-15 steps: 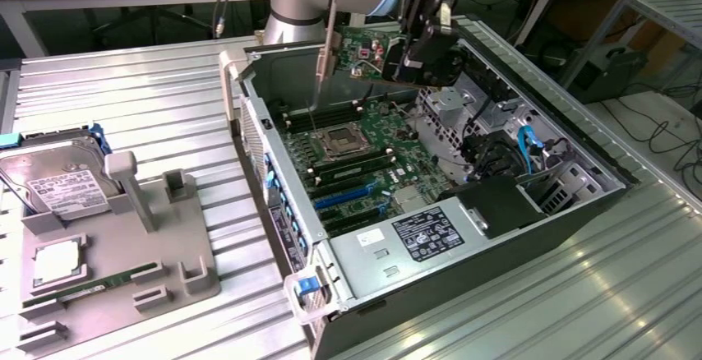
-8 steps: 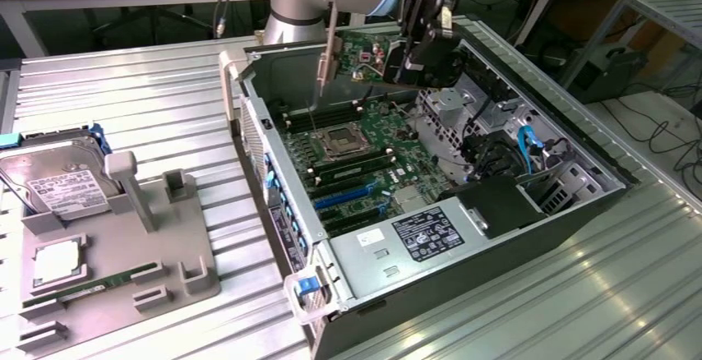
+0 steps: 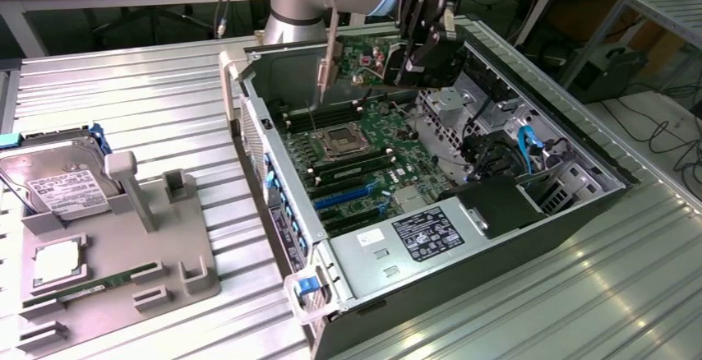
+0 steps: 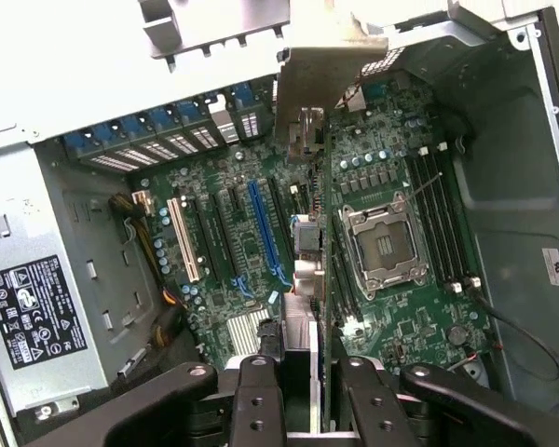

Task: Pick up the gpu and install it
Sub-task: 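Insert the gpu into the slot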

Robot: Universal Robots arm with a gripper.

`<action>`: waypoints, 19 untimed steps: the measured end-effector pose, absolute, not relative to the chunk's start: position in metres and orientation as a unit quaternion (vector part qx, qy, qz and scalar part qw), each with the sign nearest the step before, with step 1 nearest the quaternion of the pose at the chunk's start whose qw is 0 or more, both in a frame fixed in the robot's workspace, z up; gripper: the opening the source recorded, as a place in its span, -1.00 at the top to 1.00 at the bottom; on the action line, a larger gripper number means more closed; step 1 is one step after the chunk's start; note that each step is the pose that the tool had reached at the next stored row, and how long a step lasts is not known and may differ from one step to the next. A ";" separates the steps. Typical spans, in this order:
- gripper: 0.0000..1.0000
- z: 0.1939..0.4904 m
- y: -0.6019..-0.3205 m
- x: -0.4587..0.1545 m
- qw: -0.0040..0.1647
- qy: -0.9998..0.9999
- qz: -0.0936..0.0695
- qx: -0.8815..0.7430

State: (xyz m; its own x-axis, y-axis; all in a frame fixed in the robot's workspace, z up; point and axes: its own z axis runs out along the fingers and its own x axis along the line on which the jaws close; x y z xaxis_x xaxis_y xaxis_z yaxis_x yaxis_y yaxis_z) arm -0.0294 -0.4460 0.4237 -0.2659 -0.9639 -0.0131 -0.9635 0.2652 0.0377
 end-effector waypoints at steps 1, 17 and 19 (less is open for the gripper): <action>0.44 0.423 -0.446 -0.029 0.006 -0.795 -0.019 0.606; 0.44 0.415 -0.446 -0.029 0.000 -0.785 -0.014 0.620; 0.44 0.415 -0.446 -0.029 0.001 -0.775 -0.014 0.631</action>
